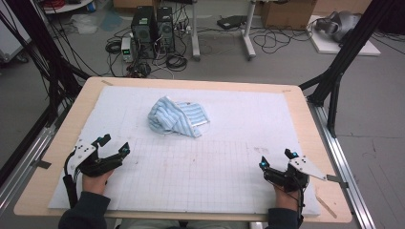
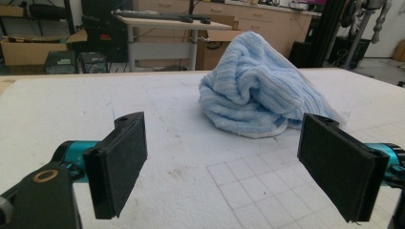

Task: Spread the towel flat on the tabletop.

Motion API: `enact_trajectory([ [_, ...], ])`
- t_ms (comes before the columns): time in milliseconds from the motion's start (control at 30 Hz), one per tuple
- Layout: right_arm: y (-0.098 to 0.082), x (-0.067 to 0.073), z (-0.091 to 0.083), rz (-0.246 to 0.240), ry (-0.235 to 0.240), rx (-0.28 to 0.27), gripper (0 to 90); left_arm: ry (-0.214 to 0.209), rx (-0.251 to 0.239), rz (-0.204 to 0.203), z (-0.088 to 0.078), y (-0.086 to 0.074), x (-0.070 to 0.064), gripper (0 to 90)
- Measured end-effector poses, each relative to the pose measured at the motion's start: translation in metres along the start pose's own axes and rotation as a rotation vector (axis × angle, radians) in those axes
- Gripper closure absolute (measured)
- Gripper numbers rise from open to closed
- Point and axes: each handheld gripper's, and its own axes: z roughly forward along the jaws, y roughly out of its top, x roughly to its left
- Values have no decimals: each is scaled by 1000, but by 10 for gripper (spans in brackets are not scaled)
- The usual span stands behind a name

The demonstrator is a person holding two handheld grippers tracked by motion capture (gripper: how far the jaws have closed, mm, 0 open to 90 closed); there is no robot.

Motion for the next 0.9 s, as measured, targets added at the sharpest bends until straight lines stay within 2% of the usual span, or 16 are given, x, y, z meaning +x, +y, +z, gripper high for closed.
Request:
enact_trajectory([
  [433,0,1,0,-3,-1,-2,66,0,1,-2,0,0,0,175],
  [567,0,1,1,-17,-4,1,66,-3,0,-15,0,0,2,174],
  [667,0,2,0,-27,-4,2,66,-5,-3,-3,0,0,0,175],
  [733,0,1,1,-21,6,9,66,-22,9,-2,1,1,1,194],
  [867,0,2,1,-31,15,9,66,-15,20,2,1,2,0,187],
  [900,0,2,1,-31,15,9,66,-18,16,-12,2,2,-1,187],
])
